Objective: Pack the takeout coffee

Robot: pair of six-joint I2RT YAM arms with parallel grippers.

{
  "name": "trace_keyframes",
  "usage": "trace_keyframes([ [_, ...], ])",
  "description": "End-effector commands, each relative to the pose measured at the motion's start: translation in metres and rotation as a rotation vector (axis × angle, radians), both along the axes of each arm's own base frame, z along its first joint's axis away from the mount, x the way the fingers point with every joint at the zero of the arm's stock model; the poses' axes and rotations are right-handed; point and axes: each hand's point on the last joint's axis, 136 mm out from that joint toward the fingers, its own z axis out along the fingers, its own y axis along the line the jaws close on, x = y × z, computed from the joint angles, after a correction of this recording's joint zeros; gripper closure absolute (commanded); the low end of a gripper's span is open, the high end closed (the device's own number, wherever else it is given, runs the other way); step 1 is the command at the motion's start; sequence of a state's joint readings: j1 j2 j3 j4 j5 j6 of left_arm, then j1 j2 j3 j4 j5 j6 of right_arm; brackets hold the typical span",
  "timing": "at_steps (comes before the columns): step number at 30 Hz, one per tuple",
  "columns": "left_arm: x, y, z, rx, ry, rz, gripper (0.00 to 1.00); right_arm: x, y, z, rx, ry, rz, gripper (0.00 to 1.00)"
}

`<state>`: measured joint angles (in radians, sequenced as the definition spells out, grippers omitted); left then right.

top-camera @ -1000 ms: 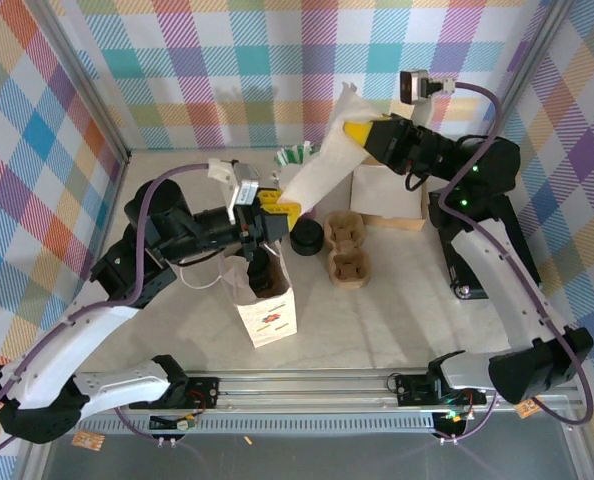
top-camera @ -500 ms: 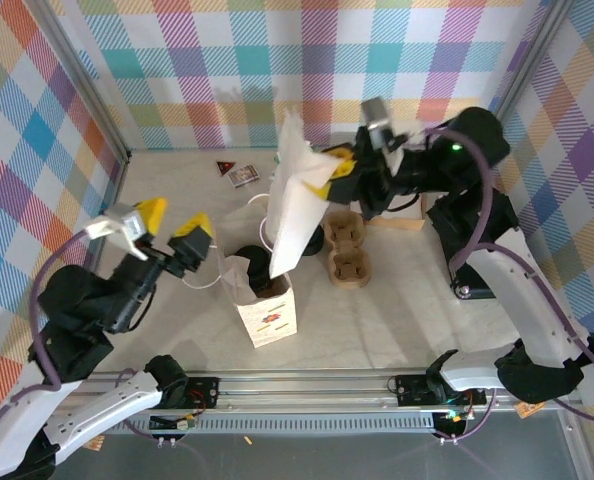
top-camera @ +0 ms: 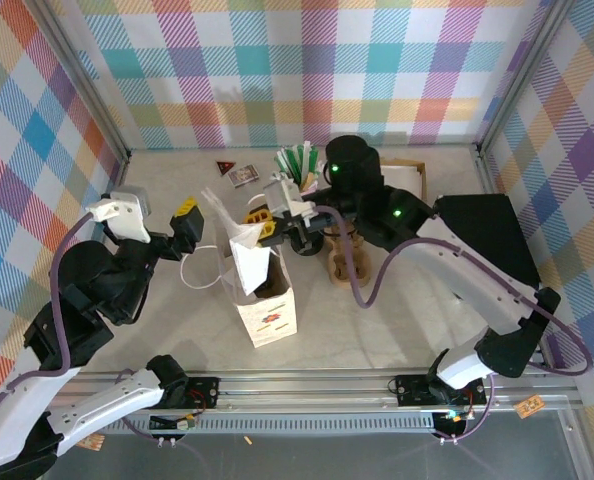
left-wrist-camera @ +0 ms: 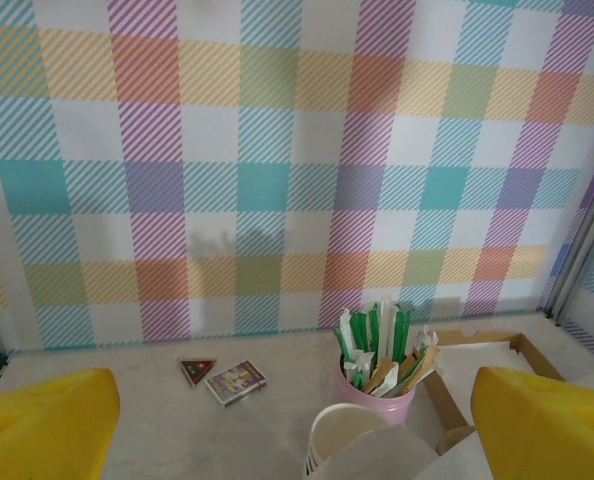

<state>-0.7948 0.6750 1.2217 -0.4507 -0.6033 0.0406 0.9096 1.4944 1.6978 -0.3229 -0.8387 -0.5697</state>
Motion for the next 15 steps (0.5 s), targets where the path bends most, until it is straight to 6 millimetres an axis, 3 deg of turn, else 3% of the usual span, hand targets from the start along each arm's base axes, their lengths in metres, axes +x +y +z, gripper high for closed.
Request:
trace_keyframes([
  [1,-0.003,0.004,0.006,-0.038,-0.016,0.004,0.10,-0.010,0.002,-0.021,-0.027,-0.089,0.026,1.00],
  [6,0.000,-0.001,0.004,-0.025,-0.005,-0.005,0.10,-0.017,0.000,-0.055,-0.096,-0.059,0.021,1.00],
  [15,0.004,-0.006,0.005,0.002,-0.002,-0.009,0.10,-0.024,-0.015,-0.080,-0.176,-0.007,-0.002,0.99],
])
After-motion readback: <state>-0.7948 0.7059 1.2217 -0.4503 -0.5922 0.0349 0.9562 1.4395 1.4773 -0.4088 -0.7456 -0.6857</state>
